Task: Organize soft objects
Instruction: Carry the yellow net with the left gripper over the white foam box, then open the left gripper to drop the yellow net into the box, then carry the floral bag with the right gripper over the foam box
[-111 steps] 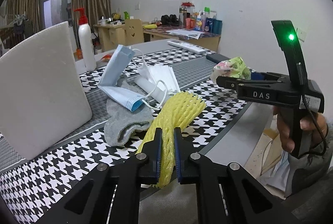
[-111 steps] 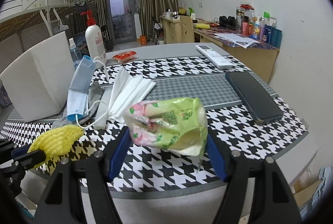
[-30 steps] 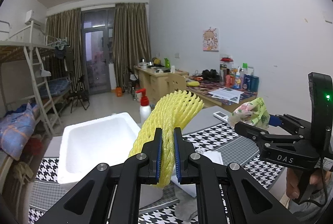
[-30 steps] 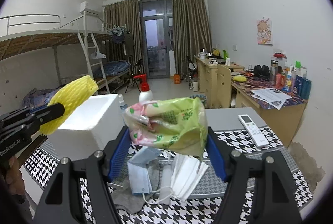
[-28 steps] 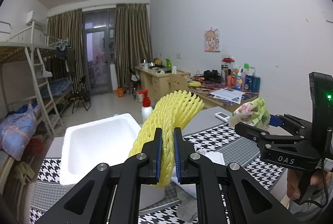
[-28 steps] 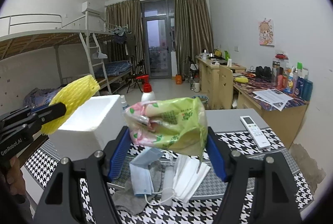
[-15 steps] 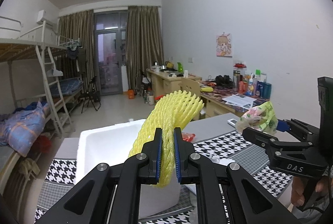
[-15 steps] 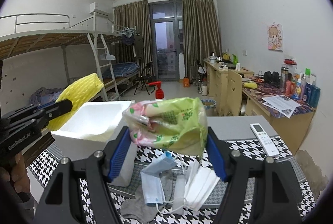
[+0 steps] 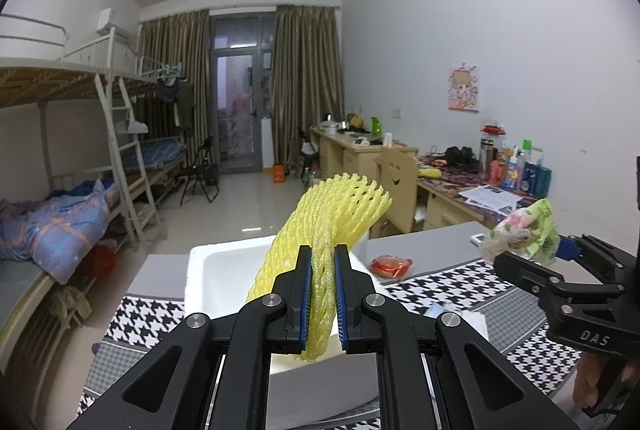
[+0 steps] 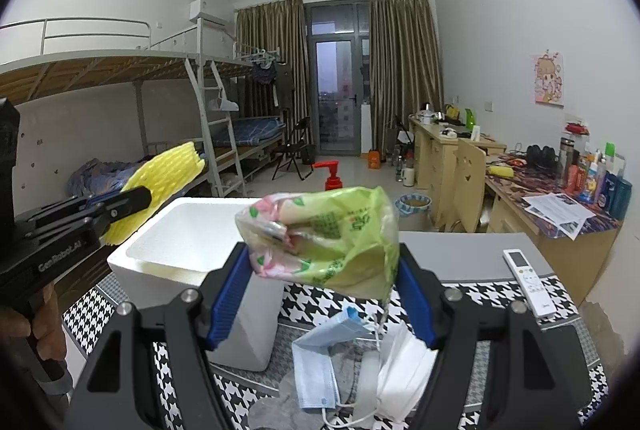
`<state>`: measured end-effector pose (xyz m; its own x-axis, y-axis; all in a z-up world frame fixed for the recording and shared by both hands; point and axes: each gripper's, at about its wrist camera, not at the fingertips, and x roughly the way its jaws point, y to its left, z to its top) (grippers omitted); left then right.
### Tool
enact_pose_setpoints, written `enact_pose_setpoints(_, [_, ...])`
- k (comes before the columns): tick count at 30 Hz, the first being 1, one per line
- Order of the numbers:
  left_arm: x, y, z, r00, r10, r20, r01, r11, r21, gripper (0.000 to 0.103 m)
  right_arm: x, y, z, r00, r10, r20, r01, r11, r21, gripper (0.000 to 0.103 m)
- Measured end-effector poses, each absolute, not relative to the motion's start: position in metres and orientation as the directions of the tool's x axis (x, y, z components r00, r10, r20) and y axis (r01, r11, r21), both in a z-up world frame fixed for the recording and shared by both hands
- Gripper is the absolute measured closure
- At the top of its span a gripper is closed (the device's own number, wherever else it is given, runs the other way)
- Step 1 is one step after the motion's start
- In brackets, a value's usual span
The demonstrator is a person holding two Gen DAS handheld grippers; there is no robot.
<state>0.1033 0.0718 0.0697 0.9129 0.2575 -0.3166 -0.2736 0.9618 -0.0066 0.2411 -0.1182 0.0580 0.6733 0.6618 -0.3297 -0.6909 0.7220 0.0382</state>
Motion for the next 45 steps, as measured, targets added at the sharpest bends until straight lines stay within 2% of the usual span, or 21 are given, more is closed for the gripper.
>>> enact_pose_setpoints(19, [0.129, 0.102, 0.051, 0.867, 0.282, -0.411, -0.321, 0.947, -0.027, 0.091, 0.243, -0.088, 0.057, 0.651, 0.667, -0.362, -0.711, 0.703, 0.018, 0.029])
enact_pose_setpoints(21, [0.129, 0.103, 0.05, 0.863, 0.28, -0.42, -0.319, 0.947, -0.025, 0.086, 0.242, -0.086, 0.056, 0.649, 0.669, -0.364, -0.713, 0.701, 0.016, 0.029])
enact_pose_setpoints(25, [0.125, 0.106, 0.05, 0.866, 0.288, -0.41, -0.327, 0.945, -0.027, 0.035, 0.244, -0.084, 0.056, 0.648, 0.666, -0.37, -0.713, 0.701, 0.014, 0.029])
enact_pose_setpoints(27, [0.122, 0.109, 0.051, 0.869, 0.292, -0.4, -0.334, 0.942, -0.036, 0.032, 0.243, -0.083, 0.057, 0.649, 0.665, -0.37, -0.712, 0.702, 0.011, 0.029])
enact_pose_setpoints(29, [0.12, 0.112, 0.052, 0.869, 0.294, -0.398, -0.338, 0.94, -0.043, 0.021, 0.242, -0.08, 0.058, 0.648, 0.664, -0.373, -0.713, 0.701, 0.007, 0.029])
enact_pose_setpoints(31, [0.118, 0.112, 0.053, 0.87, 0.307, -0.387, -0.351, 0.935, -0.046, 0.016, 0.242, -0.077, 0.058, 0.647, 0.664, -0.375, -0.715, 0.699, 0.003, 0.029])
enact_pose_setpoints(45, [0.099, 0.127, 0.057, 0.857, 0.383, -0.345, -0.424, 0.905, -0.047, 0.001, 0.237, -0.057, 0.063, 0.615, 0.696, -0.371, -0.752, 0.66, -0.008, 0.029])
